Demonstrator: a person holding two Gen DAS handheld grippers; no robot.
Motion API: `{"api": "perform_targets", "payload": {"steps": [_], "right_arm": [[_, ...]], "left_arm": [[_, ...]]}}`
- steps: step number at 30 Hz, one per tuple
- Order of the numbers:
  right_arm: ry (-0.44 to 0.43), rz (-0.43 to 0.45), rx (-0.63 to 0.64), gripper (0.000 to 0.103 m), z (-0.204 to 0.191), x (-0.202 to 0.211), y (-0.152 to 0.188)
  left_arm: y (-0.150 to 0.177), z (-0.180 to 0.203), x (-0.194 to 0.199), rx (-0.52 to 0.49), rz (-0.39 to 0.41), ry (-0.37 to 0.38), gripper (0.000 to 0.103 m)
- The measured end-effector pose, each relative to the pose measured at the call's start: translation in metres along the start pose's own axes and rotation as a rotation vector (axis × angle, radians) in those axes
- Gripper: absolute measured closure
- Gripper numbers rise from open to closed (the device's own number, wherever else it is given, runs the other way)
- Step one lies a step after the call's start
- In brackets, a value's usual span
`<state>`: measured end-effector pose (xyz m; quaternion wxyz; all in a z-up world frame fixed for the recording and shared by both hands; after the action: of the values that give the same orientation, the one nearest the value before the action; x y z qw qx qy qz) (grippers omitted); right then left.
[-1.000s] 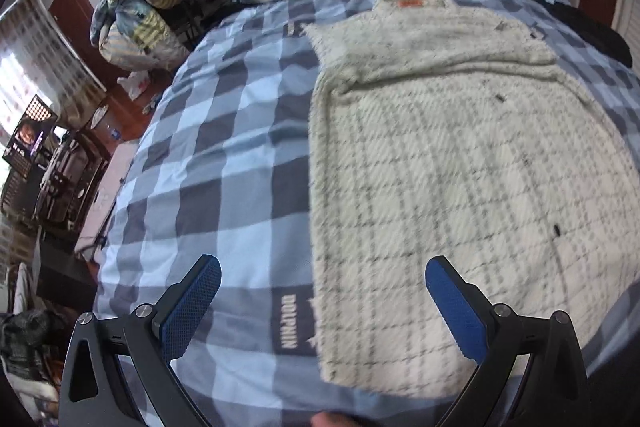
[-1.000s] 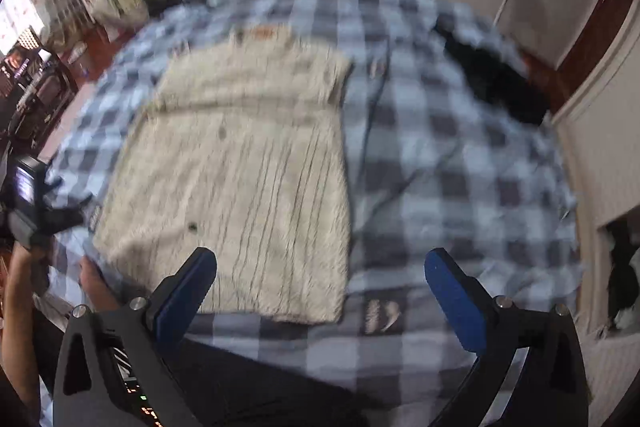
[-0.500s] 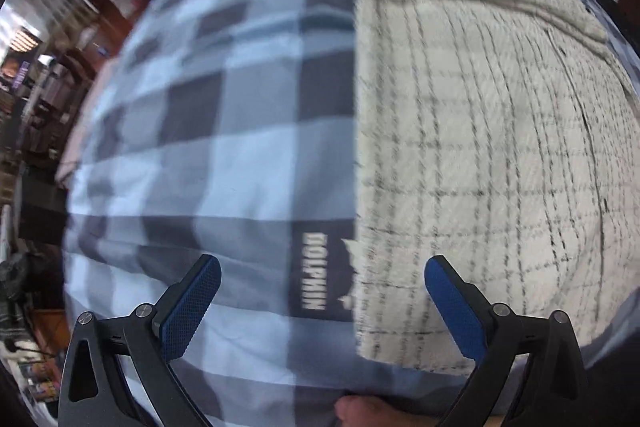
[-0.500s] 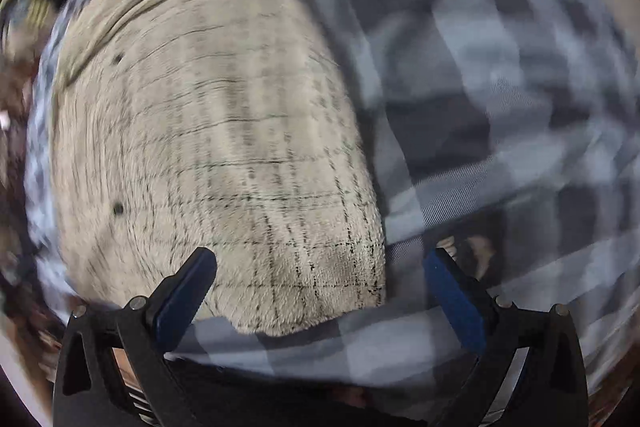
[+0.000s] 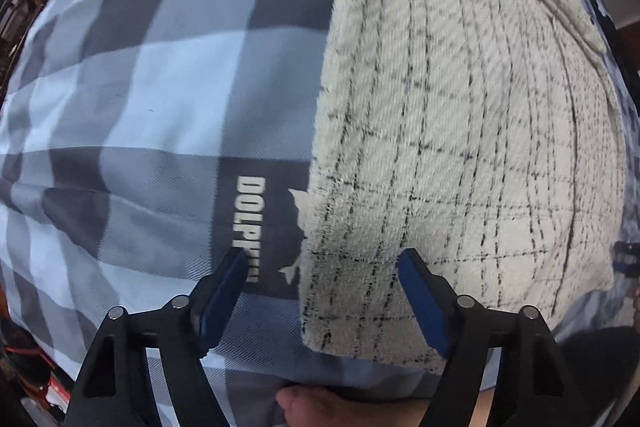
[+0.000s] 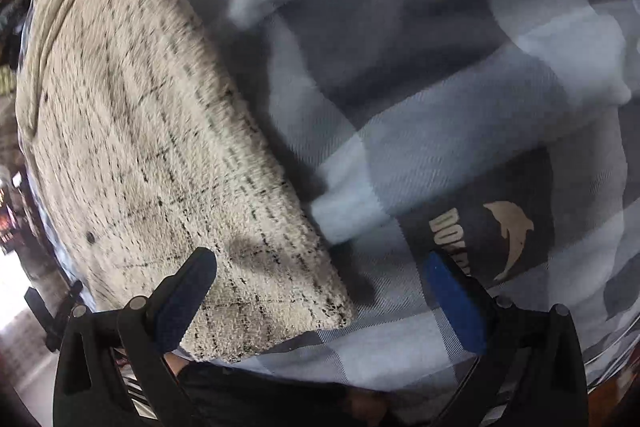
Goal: Fold small clothes
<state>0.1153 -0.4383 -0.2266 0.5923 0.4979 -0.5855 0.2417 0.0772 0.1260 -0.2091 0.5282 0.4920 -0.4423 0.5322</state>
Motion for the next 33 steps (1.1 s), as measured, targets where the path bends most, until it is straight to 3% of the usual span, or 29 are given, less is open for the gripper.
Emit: {"api": "perform_targets", "payload": {"steps": [2,4,6,9,10,18,23,28,33], "right_arm": [[0.024,0.008,0.016,0.001,-0.004,-0.001,0.001],[0.055,0.015,0.022,0.001,-0.009,0.000,0.002],[0.062,0.014,0.022,0.001,-0.013,-0.001,0.004],[0.052,0.013,0.016,0.001,-0.016,-0.003,0.006],[0.044,0.014,0.011,0.001,-0.015,-0.004,0.005],[0.007,0.106,-0.025,0.001,0.009,0.022,0.002],[0.041,0.027,0.026,0.001,0.001,0.000,0.005],[0.084,-0.034,0.062,0.001,-0.008,-0.034,0.006],[0.064,-0.043,0.065,0.001,-0.003,-0.052,0.000]], "left_arm": [[0.002,0.003,-0.008,-0.016,-0.018,-0.007,0.032],[0.003,0.009,-0.014,-0.045,-0.026,-0.037,0.047],[0.004,0.019,-0.016,-0.068,-0.031,-0.031,0.070],[0.004,0.035,-0.012,-0.085,-0.025,-0.030,0.091],[0.005,0.038,-0.010,-0.087,-0.018,-0.024,0.093],[0.010,0.042,0.022,-0.047,0.043,0.049,0.095],[0.016,0.039,0.027,-0.037,0.041,0.078,0.095],[0.013,0.030,0.018,-0.044,0.019,0.054,0.096],[0.008,0.034,0.011,-0.060,0.017,0.022,0.096]]}}
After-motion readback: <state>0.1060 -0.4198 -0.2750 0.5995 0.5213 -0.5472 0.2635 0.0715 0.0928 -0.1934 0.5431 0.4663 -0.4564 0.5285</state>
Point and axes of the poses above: each gripper's, at about its wrist camera, not at the fingertips, and x roughly against the way its jaws point, z to its right, y to its underside, the point moved 6 cm from there along -x, roughly the way its jaws point, and after that the axes turned 1 degree about -z, right-handed, at the moved point
